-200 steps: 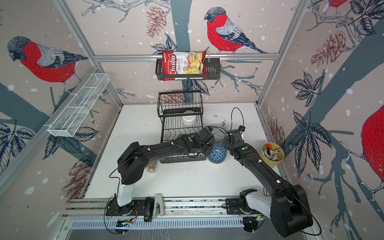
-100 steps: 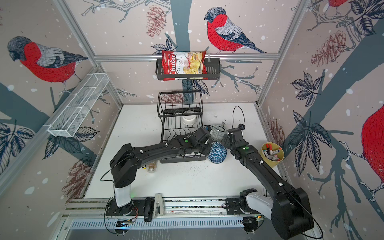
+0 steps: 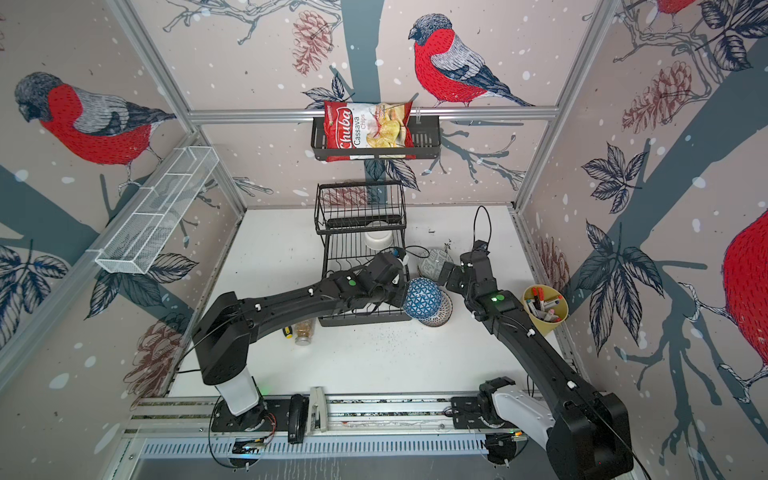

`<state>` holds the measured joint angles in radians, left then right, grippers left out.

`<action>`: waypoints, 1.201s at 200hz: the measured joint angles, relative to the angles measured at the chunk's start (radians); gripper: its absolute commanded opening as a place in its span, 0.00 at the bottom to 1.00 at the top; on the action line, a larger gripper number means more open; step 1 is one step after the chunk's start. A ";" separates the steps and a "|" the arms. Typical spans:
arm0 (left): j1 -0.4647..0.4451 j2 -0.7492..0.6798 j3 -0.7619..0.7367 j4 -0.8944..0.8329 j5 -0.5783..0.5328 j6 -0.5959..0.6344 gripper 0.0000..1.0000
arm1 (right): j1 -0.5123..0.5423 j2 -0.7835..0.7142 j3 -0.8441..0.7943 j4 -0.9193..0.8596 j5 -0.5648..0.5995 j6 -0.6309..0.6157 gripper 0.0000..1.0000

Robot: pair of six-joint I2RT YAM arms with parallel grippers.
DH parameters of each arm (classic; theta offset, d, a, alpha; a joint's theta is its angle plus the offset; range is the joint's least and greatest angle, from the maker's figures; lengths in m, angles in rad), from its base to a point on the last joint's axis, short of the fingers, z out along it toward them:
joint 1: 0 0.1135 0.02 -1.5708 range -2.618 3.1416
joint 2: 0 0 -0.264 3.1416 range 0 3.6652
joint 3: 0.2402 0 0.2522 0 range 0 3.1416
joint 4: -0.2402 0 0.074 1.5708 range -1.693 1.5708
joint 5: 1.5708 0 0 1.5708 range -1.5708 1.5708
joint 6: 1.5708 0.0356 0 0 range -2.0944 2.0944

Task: Load the bowls into the dish rack
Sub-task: 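Grasp the blue bowl rim with the left gripper and lift it off the stack, then carry the blue bowl over the rack with the left gripper while the right gripper approaches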

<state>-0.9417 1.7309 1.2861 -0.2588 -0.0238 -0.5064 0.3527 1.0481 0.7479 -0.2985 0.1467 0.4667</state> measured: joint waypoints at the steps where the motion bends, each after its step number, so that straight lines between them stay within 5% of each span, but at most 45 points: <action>1: 0.002 -0.003 -0.003 0.002 0.001 -0.002 0.00 | 0.001 0.000 0.000 0.002 -0.001 -0.001 0.99; 91: 0.125 -0.168 -0.192 0.036 0.019 -0.047 0.00 | 0.149 0.100 0.069 0.040 -0.054 -0.026 0.99; 181: 0.179 -0.261 -0.277 -0.008 -0.114 -0.074 0.00 | 0.363 0.294 0.173 0.064 -0.045 -0.015 0.98; 240: 0.205 -0.315 -0.330 -0.023 -0.146 -0.081 0.00 | 0.415 0.374 0.215 0.068 -0.045 -0.015 0.96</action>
<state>-0.7368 1.4155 0.9565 -0.2813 -0.1696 -0.5877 0.7673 1.4223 0.9630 -0.2302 0.1017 0.4519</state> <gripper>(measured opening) 0.072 0.967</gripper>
